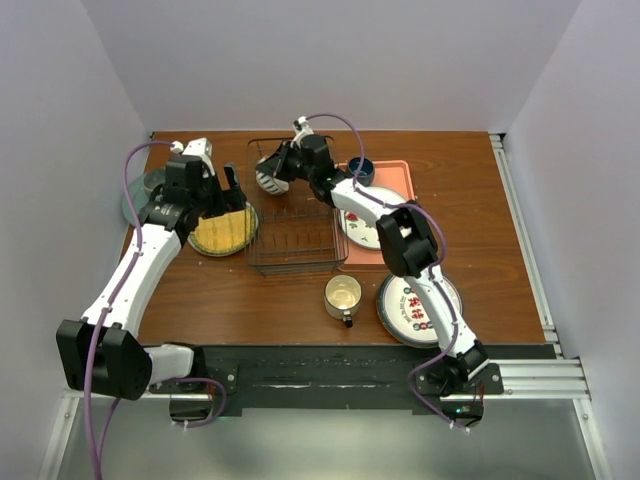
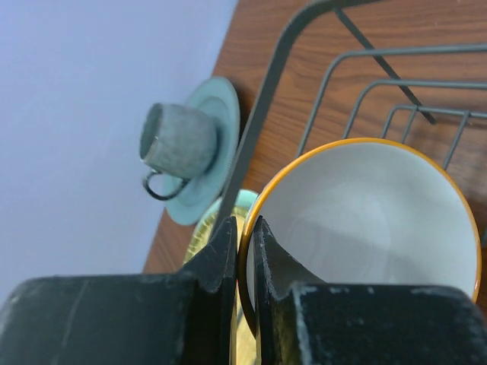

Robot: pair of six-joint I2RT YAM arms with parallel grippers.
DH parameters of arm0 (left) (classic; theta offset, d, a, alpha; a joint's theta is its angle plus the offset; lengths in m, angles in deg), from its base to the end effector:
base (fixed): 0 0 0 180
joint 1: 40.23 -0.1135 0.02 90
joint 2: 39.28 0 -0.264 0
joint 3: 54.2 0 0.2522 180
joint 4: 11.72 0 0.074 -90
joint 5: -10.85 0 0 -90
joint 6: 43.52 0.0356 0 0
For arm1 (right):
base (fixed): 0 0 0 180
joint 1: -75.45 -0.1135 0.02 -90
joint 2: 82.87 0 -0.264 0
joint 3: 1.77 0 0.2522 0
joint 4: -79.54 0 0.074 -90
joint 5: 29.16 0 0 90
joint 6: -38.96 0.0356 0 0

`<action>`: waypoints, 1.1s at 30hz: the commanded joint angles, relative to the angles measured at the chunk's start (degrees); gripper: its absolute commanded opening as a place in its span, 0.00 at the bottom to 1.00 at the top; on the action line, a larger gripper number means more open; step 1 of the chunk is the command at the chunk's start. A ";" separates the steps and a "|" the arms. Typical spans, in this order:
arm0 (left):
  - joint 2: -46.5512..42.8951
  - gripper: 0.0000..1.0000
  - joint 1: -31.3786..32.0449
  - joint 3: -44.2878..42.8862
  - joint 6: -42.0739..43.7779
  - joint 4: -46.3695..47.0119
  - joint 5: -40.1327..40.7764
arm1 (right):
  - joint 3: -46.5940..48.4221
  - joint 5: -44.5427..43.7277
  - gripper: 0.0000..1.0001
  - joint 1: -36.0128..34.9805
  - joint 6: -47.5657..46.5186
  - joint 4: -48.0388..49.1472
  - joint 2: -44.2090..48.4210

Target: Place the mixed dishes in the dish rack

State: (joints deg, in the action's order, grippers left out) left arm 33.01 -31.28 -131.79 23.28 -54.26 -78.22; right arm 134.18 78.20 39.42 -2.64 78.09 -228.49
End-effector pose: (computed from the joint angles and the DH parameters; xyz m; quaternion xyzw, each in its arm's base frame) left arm 0.2748 -0.0427 0.3220 -0.1147 0.8885 -0.1160 0.4289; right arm 0.4729 0.3571 0.1994 -0.0131 0.7693 0.5083 0.3868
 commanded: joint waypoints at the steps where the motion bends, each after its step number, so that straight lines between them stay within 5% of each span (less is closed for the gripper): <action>1: -1.36 0.98 -0.34 -0.15 0.26 1.44 0.83 | 3.23 1.71 0.00 0.08 4.94 6.93 2.10; 22: -1.28 0.98 -0.34 0.73 0.00 1.62 -0.31 | -9.51 -6.90 0.00 0.61 15.93 12.29 3.50; 33: -1.10 0.98 -0.34 1.78 -0.18 2.32 -0.58 | -14.61 -7.70 0.11 2.01 16.81 12.91 5.52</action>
State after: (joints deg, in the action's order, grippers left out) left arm 33.01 -31.28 -130.55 23.26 -53.84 -78.46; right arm 121.33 71.89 40.60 13.71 92.78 -225.12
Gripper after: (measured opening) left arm 0.983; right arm 0.124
